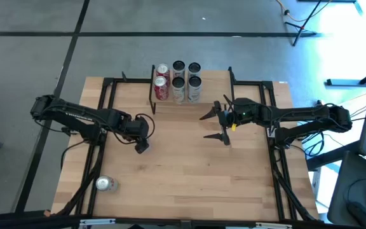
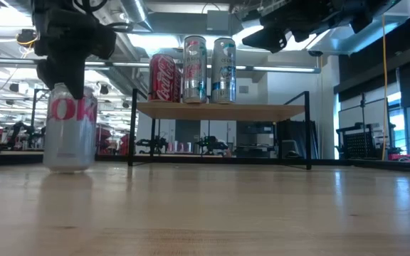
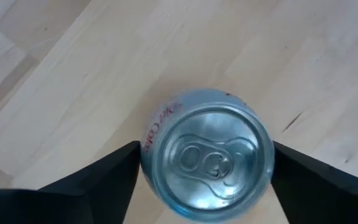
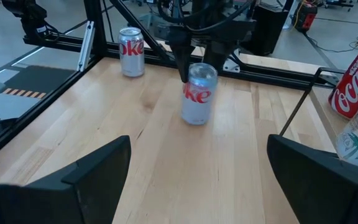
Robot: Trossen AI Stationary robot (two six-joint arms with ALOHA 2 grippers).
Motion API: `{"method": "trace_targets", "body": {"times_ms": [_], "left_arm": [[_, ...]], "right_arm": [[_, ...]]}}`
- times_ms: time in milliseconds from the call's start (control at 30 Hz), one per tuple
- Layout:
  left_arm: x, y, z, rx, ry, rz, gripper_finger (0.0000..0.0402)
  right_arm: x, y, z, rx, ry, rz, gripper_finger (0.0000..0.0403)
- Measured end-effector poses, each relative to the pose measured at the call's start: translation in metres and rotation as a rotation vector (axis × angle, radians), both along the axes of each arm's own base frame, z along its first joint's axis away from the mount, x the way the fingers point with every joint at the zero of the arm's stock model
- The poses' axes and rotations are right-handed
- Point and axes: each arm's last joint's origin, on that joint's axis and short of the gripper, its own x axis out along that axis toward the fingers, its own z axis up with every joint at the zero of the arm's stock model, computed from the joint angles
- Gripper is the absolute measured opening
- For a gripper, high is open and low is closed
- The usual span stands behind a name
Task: Place canned beverage on shelf
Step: Put the top red-silver soda can on the shelf
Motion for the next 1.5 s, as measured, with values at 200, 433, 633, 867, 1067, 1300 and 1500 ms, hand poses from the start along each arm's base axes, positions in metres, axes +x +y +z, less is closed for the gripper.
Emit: {"method": "trace_targets", "body": {"times_ms": [200,433,633,867,1067,1300,1500], "left_arm": [[-0.001,-0.001,-0.002,0.003,0.001,-0.009,0.0353],[0.0,-0.01,-0.003,0.144,-0.016,-0.022,0.0351],[-0.003,-0.026,-0.013,0.204,-0.034,-0.025,0.0351],[-0.013,-0.032,-0.048,0.22,-0.055,-0.032,0.0351],[-0.016,-0.031,-0.065,0.238,-0.086,-0.034,0.0316],[-0.004,-0.035,-0.062,0.217,-0.226,-0.085,0.0256],[0.022,-0.044,-0.059,0.206,-0.374,-0.171,0.0256]], "right_arm": [[0.0,0.0,0.0,0.0,0.0,0.0,0.0365],[0.0,0.0,0.0,0.0,0.002,0.0,0.0365],[0.0,0.0,-0.001,0.002,0.007,0.0,0.0365],[0.0,0.0,-0.001,0.002,0.006,0.0,0.0365],[0.0,0.0,0.0,0.001,0.002,0.0,0.0365],[-0.001,0.005,-0.003,0.01,0.027,0.036,0.0365],[0.004,0.036,-0.009,-0.009,0.052,0.165,0.0365]]}}
